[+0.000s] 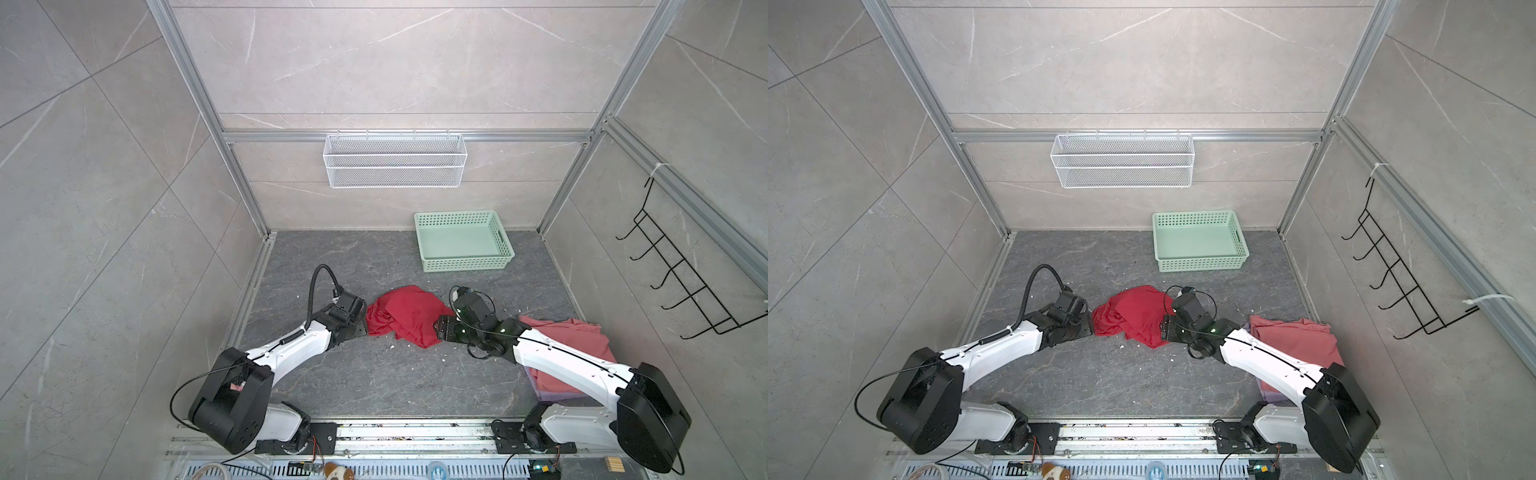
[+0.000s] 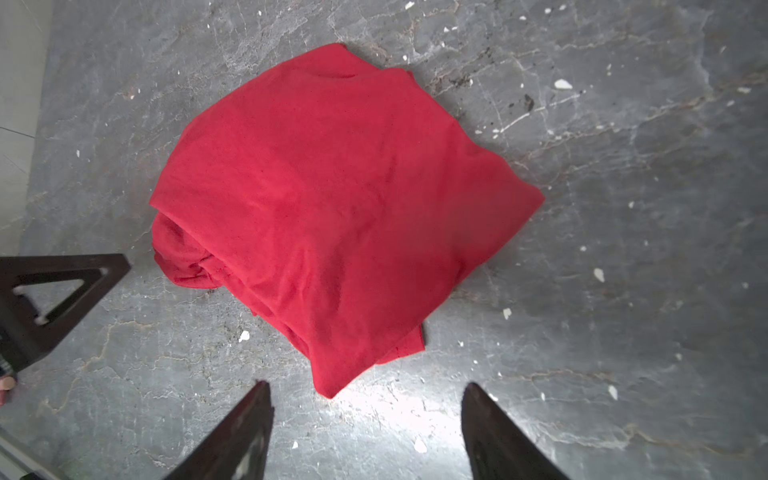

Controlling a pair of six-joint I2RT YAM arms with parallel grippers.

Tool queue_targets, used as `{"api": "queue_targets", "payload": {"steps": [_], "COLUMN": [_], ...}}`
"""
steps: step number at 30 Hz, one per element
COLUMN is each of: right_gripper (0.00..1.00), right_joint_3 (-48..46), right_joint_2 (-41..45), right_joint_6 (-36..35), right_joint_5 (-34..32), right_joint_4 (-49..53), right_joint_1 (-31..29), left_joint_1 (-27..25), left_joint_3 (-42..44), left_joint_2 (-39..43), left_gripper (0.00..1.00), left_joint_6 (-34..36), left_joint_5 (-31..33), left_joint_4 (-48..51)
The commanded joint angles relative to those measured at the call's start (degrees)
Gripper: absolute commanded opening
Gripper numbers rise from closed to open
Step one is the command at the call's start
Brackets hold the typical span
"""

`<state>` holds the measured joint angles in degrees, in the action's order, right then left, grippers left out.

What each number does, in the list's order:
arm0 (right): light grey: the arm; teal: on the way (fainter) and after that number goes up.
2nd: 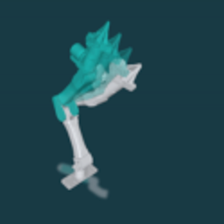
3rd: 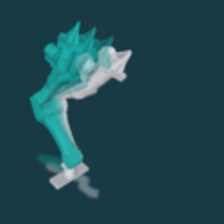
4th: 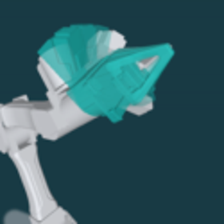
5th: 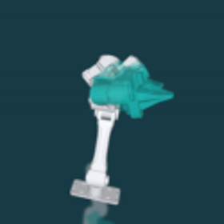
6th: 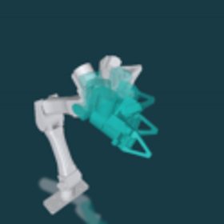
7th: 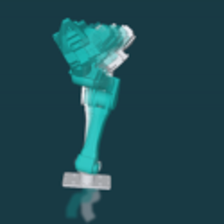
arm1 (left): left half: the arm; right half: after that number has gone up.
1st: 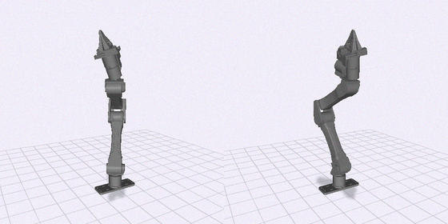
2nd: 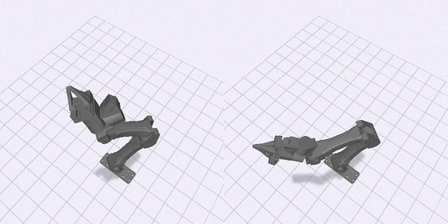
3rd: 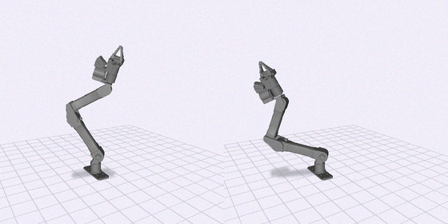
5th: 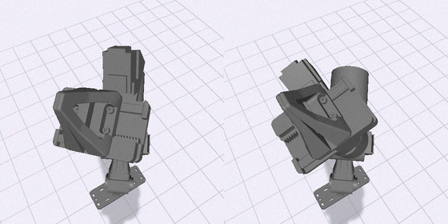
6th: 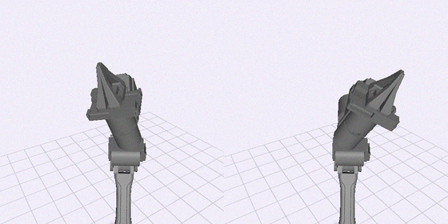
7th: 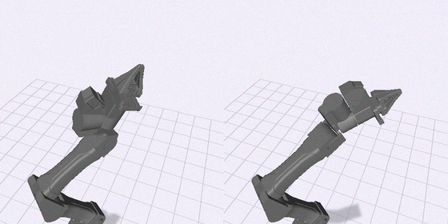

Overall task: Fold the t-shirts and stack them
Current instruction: 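Grasp the red t-shirt edges with the left and right grippers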

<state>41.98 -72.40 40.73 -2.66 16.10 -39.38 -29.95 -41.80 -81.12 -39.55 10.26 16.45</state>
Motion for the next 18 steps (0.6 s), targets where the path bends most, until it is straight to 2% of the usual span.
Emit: {"api": "queue_targets", "payload": {"steps": [1, 5, 8, 11, 15, 18], "right_gripper": [0.73, 0.73, 0.73, 0.73, 0.73, 0.74], "right_joint_3": [-2.85, -5.94, -7.56, -7.90, -7.49, -6.90], "right_joint_2": [0.56, -0.37, -1.16, -2.42, -5.14, -8.19], "right_joint_6": [2.57, 4.41, 5.10, 5.02, 3.75, 2.72], "right_joint_5": [0.63, 1.19, 1.90, 2.19, 2.87, 3.64], "right_joint_4": [-3.26, -6.11, -9.31, -11.93, -15.68, -18.88], "right_joint_1": [-0.69, -1.36, -1.75, -2.04, -2.80, -3.08], "left_joint_1": [1.26, 1.56, 1.56, 1.56, 1.48, 1.48], "left_joint_3": [0.01, -0.03, -0.27, -1.25, -2.48, -2.88], "left_joint_2": [-3.48, -7.46, -9.75, -11.73, -11.61, -8.05], "left_gripper": [0.64, 0.59, 0.51, 0.35, 0.01, 0.00], "left_joint_6": [-0.53, -1.08, -1.62, -2.05, -1.97, -1.28], "left_joint_5": [-3.28, -4.45, -5.93, -7.49, -7.83, -6.93], "left_joint_4": [-5.00, -8.58, -11.04, -12.64, -12.85, -11.33]}}
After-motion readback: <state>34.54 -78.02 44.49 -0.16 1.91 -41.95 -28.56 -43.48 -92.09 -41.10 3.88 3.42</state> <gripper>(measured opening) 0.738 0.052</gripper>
